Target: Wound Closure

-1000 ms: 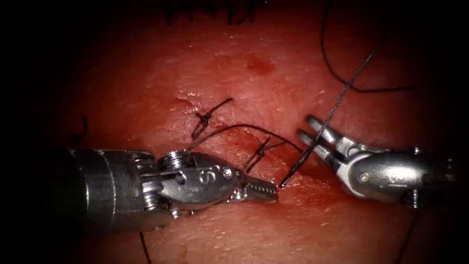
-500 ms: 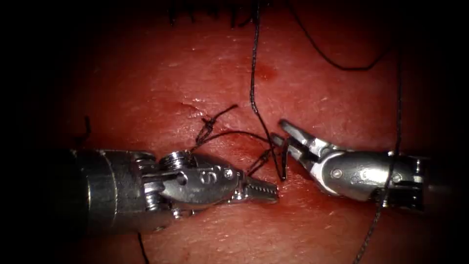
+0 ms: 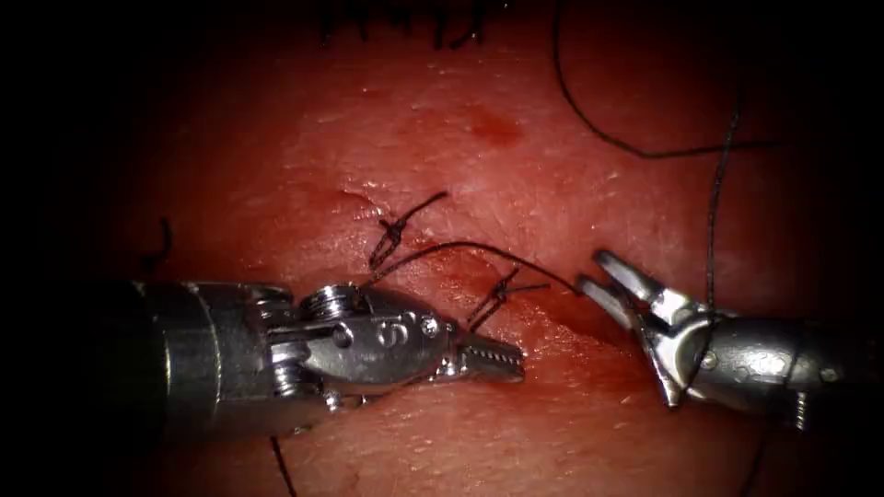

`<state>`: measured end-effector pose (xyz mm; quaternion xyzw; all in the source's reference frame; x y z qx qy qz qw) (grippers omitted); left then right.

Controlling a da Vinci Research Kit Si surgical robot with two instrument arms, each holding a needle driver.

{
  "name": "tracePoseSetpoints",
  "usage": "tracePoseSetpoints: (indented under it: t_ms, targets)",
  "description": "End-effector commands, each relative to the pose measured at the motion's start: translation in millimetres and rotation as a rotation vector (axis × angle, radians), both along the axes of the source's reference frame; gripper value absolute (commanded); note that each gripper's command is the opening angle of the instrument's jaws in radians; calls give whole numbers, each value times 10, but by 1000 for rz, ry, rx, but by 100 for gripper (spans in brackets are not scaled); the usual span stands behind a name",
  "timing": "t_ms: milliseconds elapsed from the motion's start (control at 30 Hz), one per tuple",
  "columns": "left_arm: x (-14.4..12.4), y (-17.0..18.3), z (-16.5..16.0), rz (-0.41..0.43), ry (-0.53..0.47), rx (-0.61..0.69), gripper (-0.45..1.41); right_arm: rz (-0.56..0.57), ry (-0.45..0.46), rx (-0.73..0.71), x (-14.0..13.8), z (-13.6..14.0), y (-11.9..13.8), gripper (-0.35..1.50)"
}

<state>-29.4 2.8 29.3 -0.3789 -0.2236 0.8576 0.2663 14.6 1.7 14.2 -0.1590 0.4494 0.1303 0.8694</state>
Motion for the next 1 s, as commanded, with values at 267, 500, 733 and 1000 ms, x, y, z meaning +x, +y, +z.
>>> tracePoseSetpoints:
  t_ms: [267, 500, 733, 1000]
  targets:
    - [-7, -2, 4, 2, 2, 0, -25, 80, -124, -10, 0, -1, 4, -35]
    - [-7, -2, 4, 2, 3, 1, -25, 197, -229, 37, -19, 1, 6, -35]
    - [-8, -2, 3, 1, 2, 2, -25, 177, -253, 105, -10, 1, 4, -35]
    - [-8, -1, 2, 1, 2, 3, -25, 73, -248, 108, 8, -12, 5, -35]
